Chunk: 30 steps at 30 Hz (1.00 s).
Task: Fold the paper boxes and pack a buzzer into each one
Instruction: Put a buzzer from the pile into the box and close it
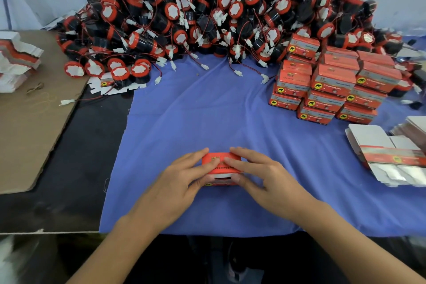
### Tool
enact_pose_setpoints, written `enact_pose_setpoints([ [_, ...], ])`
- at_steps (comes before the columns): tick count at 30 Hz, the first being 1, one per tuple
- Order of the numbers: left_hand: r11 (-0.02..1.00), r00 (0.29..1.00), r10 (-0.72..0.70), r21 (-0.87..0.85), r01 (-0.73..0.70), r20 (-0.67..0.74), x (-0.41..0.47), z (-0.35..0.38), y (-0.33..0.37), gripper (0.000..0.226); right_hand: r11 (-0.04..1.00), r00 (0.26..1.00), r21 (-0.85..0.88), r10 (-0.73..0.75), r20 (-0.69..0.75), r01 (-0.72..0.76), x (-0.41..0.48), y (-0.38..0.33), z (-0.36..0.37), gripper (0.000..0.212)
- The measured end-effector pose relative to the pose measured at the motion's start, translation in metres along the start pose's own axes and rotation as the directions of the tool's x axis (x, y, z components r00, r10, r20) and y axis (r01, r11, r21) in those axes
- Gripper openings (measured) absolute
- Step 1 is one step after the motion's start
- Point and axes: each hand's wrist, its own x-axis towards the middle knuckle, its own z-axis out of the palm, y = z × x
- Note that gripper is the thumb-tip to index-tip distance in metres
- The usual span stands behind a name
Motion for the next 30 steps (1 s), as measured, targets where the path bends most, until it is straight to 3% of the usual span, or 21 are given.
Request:
enact_pose_setpoints([
  [6,0.954,0.969,0.169,0.276,-0.114,-0.183,-0.012,0.016,0.001,0.044,0.988,0.995,-0.132,-0.079,0.057,0.086,-0.008,-0.001,0.0,0.043],
  [10,0.852,0.95,0.259,0.505,-0.138,-0.177,-0.018,0.024,0.008,0.045,0.919,0.977,-0.358,-0.204,-0.065,0.168,-0.011,-0.007,0.005,0.042],
  [14,0.798,0.983,0.151,0.6,-0.06,-0.102,-0.03,0.028,0.02,0.057,0.782,0.981,-0.597,-0.191,0.045,0.179,-0.019,-0.013,0.011,0.077],
  [17,0.81,0.986,0.13,0.585,-0.044,-0.106,-0.029,0.033,0.032,0.057,0.787,0.989,-0.599,-0.123,0.085,0.149,-0.021,-0.02,0.013,0.089],
  [19,0.907,0.988,0.07,0.42,-0.006,-0.137,-0.024,0.035,0.033,0.044,0.872,0.994,-0.478,-0.091,0.062,0.11,-0.024,-0.021,0.017,0.09],
  [21,0.984,0.974,-0.141,0.08,0.158,-0.179,-0.022,0.032,0.032,0.044,0.972,0.999,-0.234,-0.017,-0.03,0.01,-0.029,-0.022,0.024,0.081],
  [23,0.921,0.922,-0.316,-0.305,0.241,-0.225,-0.019,0.031,0.034,0.044,0.982,0.971,0.112,0.17,-0.169,-0.152,-0.032,-0.028,0.033,0.072],
  [25,0.764,0.855,-0.448,-0.609,0.214,-0.262,-0.011,0.033,0.038,0.05,0.861,0.885,0.46,0.372,-0.28,-0.216,-0.028,-0.038,0.039,0.068],
  [27,0.687,0.838,-0.477,-0.707,0.167,-0.266,0.002,0.034,0.048,0.048,0.79,0.813,0.58,0.464,-0.352,-0.2,-0.02,-0.045,0.033,0.058],
  [30,0.743,0.847,-0.405,-0.664,0.084,-0.346,0.037,0.024,0.064,0.029,0.803,0.778,0.554,0.486,-0.399,-0.218,-0.001,-0.05,0.003,0.052],
])
